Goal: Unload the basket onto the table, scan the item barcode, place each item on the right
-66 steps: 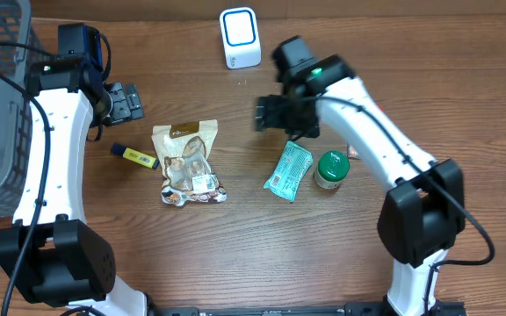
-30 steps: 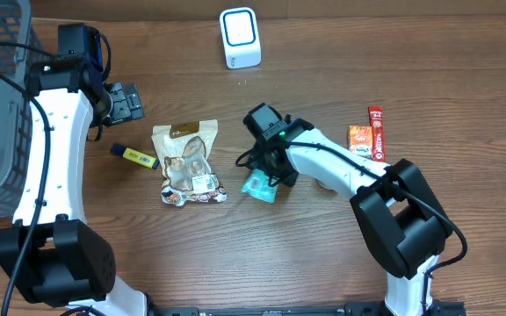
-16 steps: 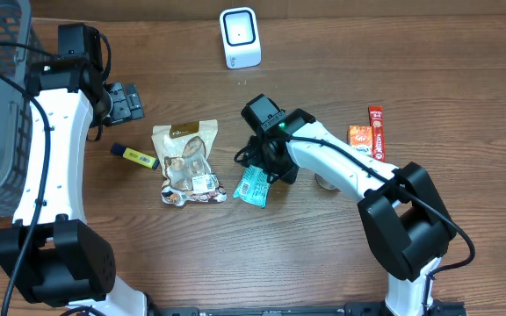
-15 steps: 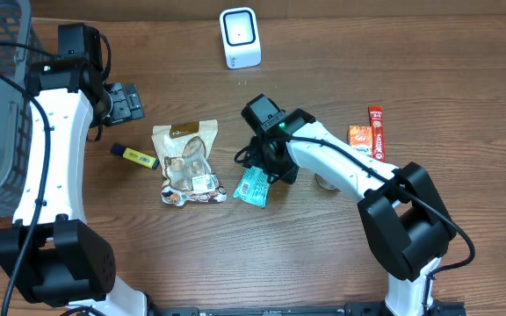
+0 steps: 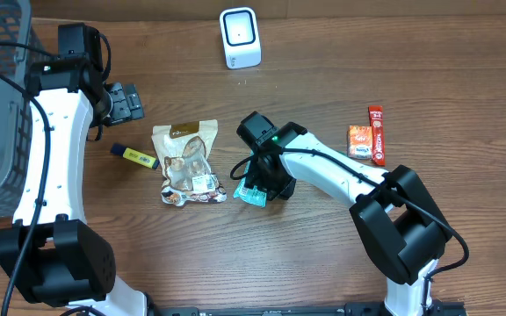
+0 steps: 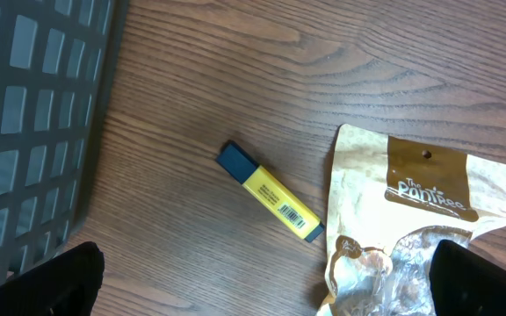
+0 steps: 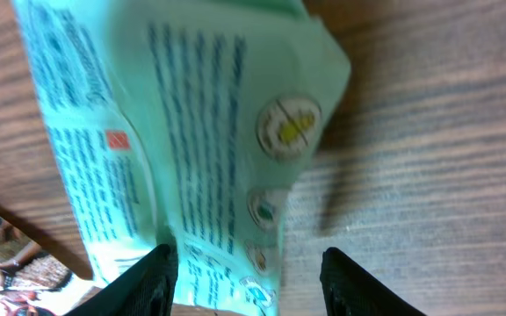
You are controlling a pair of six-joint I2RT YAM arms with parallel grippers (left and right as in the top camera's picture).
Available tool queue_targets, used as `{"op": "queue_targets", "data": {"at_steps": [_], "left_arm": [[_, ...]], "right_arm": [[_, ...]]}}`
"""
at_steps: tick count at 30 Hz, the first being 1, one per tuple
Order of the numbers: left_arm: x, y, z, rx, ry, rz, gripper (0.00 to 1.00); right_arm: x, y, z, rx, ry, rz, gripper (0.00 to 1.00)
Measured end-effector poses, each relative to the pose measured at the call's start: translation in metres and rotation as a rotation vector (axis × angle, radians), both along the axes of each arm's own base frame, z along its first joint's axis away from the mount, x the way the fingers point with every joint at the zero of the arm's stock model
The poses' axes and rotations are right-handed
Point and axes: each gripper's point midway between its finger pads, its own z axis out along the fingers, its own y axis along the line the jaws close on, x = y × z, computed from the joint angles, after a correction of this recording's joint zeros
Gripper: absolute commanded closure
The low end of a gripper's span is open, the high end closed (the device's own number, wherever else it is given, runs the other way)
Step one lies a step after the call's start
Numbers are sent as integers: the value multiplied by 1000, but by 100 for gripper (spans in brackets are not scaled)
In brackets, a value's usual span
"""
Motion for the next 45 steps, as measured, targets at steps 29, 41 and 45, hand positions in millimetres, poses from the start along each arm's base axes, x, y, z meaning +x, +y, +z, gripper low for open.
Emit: {"op": "queue_targets", "data": {"at_steps": [29, 41, 45], "left_arm": [[0, 0, 0, 0, 0, 0, 0], [0, 0, 0, 0, 0, 0, 0], [0, 0, 0, 0, 0, 0, 0]], "right_arm": [[34, 23, 39, 189, -72, 18, 47], [75, -36, 60, 146, -171, 45, 48], [73, -27, 46, 192, -177, 113, 48]]}}
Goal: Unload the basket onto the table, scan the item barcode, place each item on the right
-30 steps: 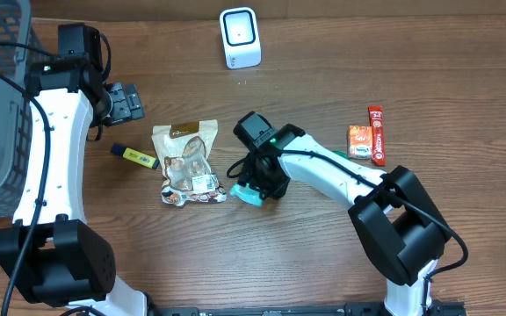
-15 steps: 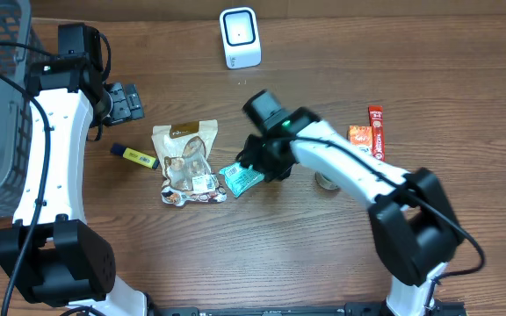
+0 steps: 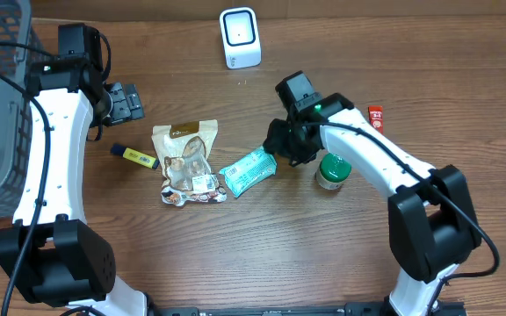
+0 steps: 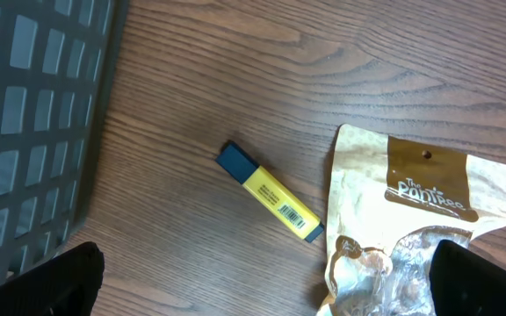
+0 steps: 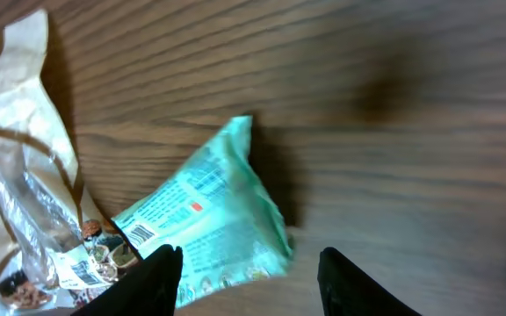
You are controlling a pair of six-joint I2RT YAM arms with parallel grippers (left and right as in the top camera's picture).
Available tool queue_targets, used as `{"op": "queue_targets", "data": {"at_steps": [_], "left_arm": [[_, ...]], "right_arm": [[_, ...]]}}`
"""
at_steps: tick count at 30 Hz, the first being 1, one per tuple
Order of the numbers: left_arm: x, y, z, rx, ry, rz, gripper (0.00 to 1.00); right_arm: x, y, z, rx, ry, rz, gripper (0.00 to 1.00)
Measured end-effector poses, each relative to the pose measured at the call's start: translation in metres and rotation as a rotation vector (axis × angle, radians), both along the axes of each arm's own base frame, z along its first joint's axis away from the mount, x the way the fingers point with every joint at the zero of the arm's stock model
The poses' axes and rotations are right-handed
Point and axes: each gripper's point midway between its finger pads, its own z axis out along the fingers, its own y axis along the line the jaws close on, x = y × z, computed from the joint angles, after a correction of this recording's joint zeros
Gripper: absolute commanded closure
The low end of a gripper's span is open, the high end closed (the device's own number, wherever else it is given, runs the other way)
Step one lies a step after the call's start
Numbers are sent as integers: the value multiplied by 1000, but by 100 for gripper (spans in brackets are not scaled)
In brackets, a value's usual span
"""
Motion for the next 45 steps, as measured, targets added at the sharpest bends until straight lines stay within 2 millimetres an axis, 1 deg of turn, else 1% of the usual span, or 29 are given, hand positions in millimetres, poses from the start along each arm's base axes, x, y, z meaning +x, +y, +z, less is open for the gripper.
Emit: {"op": "queue_targets", "data": {"at_steps": [3, 8, 15, 27, 29, 35, 37, 40, 41, 42, 45], "left_arm": [[0, 0, 0, 0, 0, 0, 0], [0, 0, 0, 0, 0, 0, 0], [0, 0, 0, 0, 0, 0, 0], [0, 0, 0, 0, 0, 0, 0], [0, 0, 0, 0, 0, 0, 0], [0, 0, 0, 0, 0, 0, 0], [0, 0, 0, 0, 0, 0, 0], [0, 0, 0, 0, 0, 0, 0], [0, 0, 0, 0, 0, 0, 0], [0, 0, 0, 0, 0, 0, 0], [0, 0, 0, 0, 0, 0, 0]], "right_arm": [[-8, 5, -21, 26, 30, 59, 48], [-16, 5, -30, 30, 57, 82, 48], [-17, 13, -43, 38, 68, 102, 48], [-22, 14, -45, 30, 84, 114, 49], [-24, 13, -45, 25, 91, 112, 51], [-23, 10, -46, 11, 88, 109, 54], [-23, 10, -46, 11, 89, 110, 58], [-23, 10, -46, 11, 89, 111, 59], [-24, 10, -46, 11, 88, 112, 63], [-23, 10, -46, 10, 88, 112, 64], [-24, 10, -46, 9, 91, 115, 64]]}}
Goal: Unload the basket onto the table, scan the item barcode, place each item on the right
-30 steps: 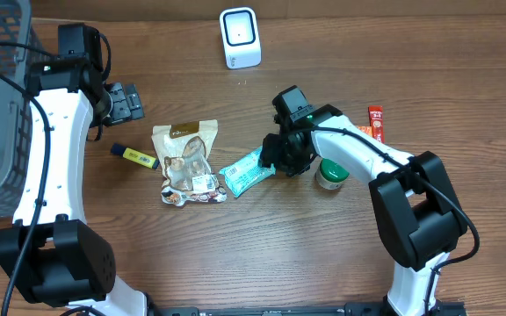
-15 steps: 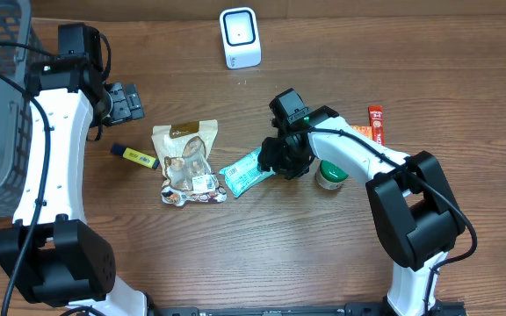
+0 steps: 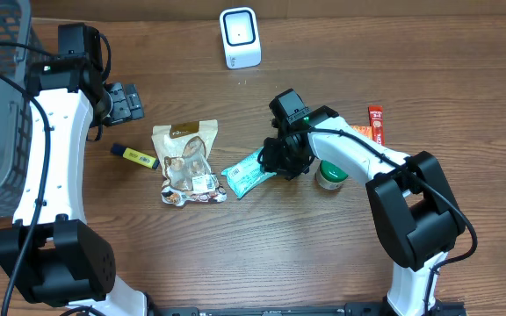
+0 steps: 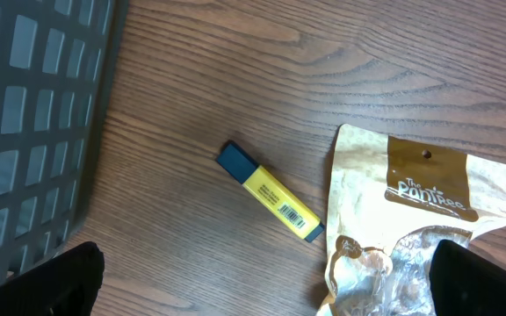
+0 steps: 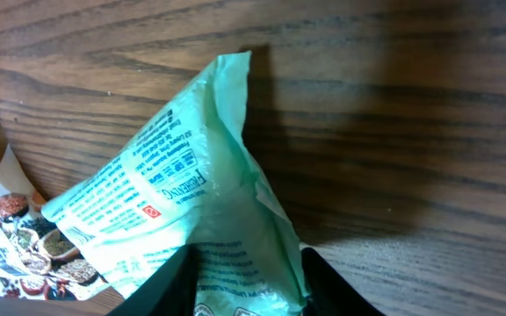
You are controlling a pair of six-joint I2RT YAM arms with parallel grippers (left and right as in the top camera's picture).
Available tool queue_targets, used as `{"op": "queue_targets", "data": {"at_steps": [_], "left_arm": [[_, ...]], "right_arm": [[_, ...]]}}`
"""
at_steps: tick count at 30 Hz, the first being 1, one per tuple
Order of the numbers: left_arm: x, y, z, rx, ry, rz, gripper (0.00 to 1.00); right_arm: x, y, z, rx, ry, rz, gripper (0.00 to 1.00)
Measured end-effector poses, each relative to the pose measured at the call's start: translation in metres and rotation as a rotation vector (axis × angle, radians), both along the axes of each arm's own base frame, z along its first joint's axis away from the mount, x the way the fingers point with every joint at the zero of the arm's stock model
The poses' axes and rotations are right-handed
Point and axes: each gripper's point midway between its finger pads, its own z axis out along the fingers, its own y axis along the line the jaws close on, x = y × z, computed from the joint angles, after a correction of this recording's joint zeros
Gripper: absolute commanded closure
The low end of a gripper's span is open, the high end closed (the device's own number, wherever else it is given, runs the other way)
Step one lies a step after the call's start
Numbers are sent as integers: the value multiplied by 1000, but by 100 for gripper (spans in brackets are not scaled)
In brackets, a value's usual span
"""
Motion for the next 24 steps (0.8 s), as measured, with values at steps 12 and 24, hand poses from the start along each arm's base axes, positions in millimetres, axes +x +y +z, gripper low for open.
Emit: {"op": "queue_targets", "data": {"at_steps": [12, 24], "left_arm": [[0, 0, 0, 0, 0, 0, 0], [0, 0, 0, 0, 0, 0, 0]], "right_arm": [[-1, -3, -1, -14, 2, 2, 55], [0, -1, 12, 28, 37, -4, 54]]}}
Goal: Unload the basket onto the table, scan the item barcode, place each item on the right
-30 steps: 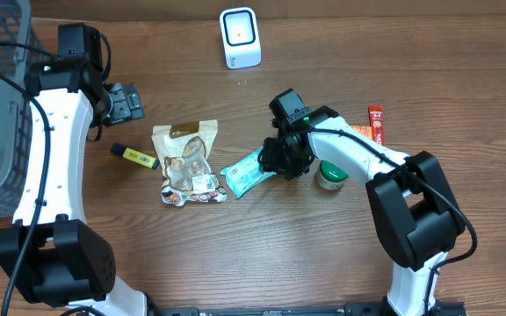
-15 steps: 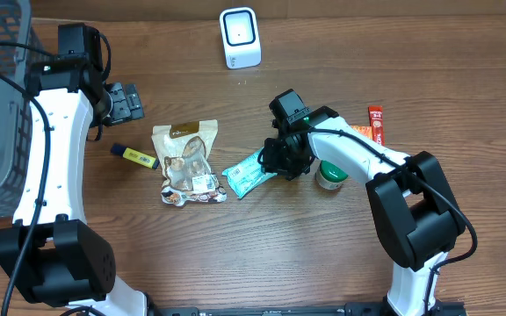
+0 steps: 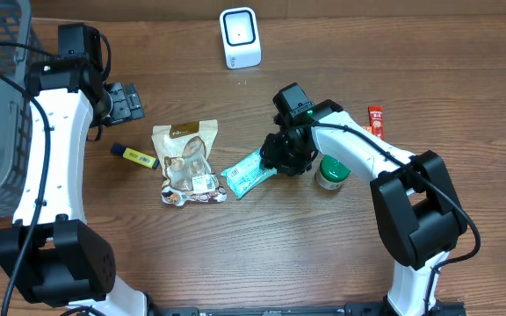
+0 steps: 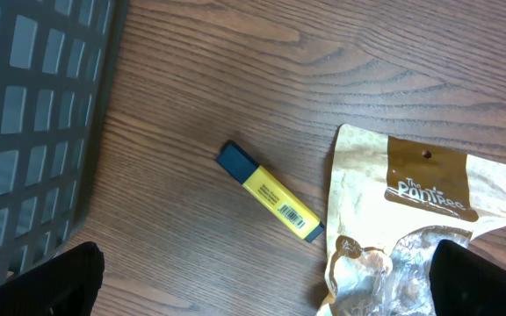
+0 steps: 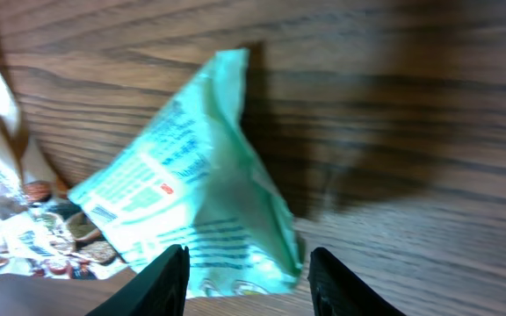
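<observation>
The teal snack packet [image 3: 248, 173] lies flat mid-table, its printed side up. My right gripper [image 3: 281, 159] is down at its right end. In the right wrist view the packet [image 5: 191, 206] lies between the two fingers of that gripper [image 5: 246, 283], which stands open around it. The white barcode scanner [image 3: 240, 37] stands at the table's far edge. My left gripper [image 3: 126, 102] hovers open at the far left, with nothing between its fingers [image 4: 68, 283].
A brown snack pouch [image 3: 187, 162] lies just left of the packet, a yellow highlighter [image 4: 271, 203] beyond it. A green-lidded jar [image 3: 330, 172] stands under my right arm. A red stick [image 3: 376, 123] lies at the right, a grey basket at the left edge.
The right gripper's fingers stand slightly wider apart round the packet's end than before. The packet lies in the same place. The left arm has not moved.
First my right gripper was open low over the teal packet, which lay nearer the front. Then the packet lay angled beside the pouch, with the gripper off to its right. After that the fingers sat close about the packet's right end, and now they are a bit wider.
</observation>
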You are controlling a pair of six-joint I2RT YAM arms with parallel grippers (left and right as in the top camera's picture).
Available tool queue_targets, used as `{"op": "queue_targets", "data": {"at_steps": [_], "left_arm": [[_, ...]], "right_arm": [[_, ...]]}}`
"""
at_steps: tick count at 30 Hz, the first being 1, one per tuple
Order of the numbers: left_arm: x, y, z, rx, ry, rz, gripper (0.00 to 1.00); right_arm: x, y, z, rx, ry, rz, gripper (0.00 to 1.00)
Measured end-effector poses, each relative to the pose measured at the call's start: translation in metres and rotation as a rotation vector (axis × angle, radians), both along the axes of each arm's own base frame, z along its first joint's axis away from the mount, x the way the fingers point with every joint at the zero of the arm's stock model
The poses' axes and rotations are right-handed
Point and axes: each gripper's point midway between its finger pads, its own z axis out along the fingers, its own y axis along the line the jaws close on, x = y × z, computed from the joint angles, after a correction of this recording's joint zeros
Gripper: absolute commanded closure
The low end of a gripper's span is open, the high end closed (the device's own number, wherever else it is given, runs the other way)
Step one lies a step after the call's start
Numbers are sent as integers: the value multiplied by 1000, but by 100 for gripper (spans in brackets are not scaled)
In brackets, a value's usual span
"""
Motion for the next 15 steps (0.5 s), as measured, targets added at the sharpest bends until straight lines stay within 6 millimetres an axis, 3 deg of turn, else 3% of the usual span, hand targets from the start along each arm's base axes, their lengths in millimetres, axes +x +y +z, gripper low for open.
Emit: {"op": "queue_targets", "data": {"at_steps": [7, 15], "left_arm": [[0, 0, 0, 0, 0, 0, 0], [0, 0, 0, 0, 0, 0, 0]], "right_arm": [[4, -4, -2, -26, -22, -5, 55], [3, -5, -14, -19, -41, -4, 72]]}}
